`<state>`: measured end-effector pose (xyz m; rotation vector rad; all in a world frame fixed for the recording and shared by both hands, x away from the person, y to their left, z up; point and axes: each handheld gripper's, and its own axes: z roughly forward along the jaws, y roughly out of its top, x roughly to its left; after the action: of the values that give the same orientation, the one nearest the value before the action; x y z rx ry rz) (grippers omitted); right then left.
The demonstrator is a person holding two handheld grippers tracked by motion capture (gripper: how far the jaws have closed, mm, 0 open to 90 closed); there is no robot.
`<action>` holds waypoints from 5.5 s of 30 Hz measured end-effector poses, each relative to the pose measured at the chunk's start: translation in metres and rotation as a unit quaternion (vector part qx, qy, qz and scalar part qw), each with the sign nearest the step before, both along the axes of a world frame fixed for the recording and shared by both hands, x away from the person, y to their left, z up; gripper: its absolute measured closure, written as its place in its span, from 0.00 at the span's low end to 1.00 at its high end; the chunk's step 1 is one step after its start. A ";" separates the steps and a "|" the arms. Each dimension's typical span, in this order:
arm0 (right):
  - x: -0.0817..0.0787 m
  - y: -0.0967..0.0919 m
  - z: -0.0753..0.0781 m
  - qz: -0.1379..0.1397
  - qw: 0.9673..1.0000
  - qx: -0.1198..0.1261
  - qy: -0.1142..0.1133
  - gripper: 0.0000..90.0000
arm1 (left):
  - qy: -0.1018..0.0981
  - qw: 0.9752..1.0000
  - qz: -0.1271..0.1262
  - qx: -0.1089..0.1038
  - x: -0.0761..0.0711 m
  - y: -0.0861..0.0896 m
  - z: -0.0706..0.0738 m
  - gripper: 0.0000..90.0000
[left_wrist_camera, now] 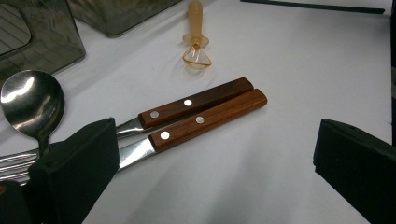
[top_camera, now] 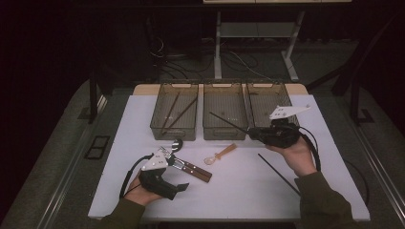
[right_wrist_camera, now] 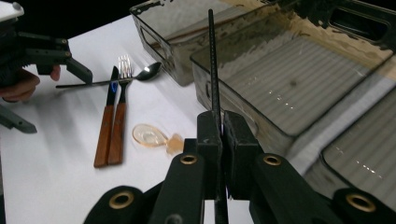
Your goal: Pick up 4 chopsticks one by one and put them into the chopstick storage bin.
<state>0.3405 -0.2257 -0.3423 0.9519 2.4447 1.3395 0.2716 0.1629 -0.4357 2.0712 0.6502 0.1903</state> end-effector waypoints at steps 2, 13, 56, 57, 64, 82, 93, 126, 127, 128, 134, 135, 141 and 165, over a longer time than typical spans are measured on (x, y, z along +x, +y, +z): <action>0.003 0.007 0.002 0.003 1.000 0.002 0.001 0.95 | 0.001 1.000 0.000 0.000 0.000 0.000 -0.001 0.00; 0.020 0.046 0.007 0.019 1.000 -0.005 0.005 0.95 | -0.001 1.000 -0.004 -0.001 -0.001 -0.001 -0.001 0.00; 0.116 0.162 -0.003 -0.032 0.997 -0.062 0.022 0.95 | 0.002 1.000 -0.012 -0.008 0.000 -0.002 -0.001 0.00; 0.118 0.165 -0.006 -0.033 0.997 -0.061 0.023 0.95 | 0.001 1.000 -0.012 -0.009 0.000 -0.002 -0.001 0.00; 0.130 0.187 -0.016 -0.044 0.996 -0.068 0.033 0.95 | -0.001 1.000 -0.015 -0.010 0.000 -0.001 0.000 0.00; 0.149 0.224 -0.030 -0.067 0.993 -0.085 0.044 0.94 | -0.003 1.000 -0.017 -0.013 0.000 -0.003 0.000 0.00; 0.145 0.215 -0.019 -0.057 0.995 -0.072 0.025 0.72 | -0.004 1.000 -0.016 -0.015 0.000 -0.003 0.000 0.00; 0.077 0.108 0.010 -0.018 0.999 -0.030 -0.010 0.44 | -0.006 1.000 -0.004 -0.011 0.000 -0.002 0.001 0.00; 0.075 0.106 0.010 -0.019 0.999 -0.029 -0.012 0.43 | -0.006 1.000 -0.002 -0.011 0.000 -0.001 0.001 0.00; 0.073 0.104 0.010 -0.018 0.999 -0.028 -0.014 0.43 | -0.006 1.000 -0.002 -0.010 0.000 -0.001 0.002 0.00; 0.058 0.091 0.007 -0.013 1.000 -0.024 -0.015 0.42 | -0.006 1.000 -0.001 -0.010 0.001 0.000 0.002 0.00; 0.056 0.089 0.006 -0.011 1.000 -0.024 -0.013 0.42 | -0.006 1.000 -0.001 -0.010 0.001 0.000 0.002 0.00; 0.045 0.074 -0.003 -0.008 1.000 -0.022 -0.011 0.41 | -0.007 1.000 0.000 -0.012 0.001 0.000 0.002 0.00; 0.003 0.005 -0.037 -0.016 0.999 -0.032 0.011 0.36 | -0.005 1.000 -0.003 -0.009 0.001 0.000 0.000 0.00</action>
<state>0.3431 -0.2208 -0.3794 0.9911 2.4609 1.2394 0.2729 0.1626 -0.4357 2.0545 0.6383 0.1903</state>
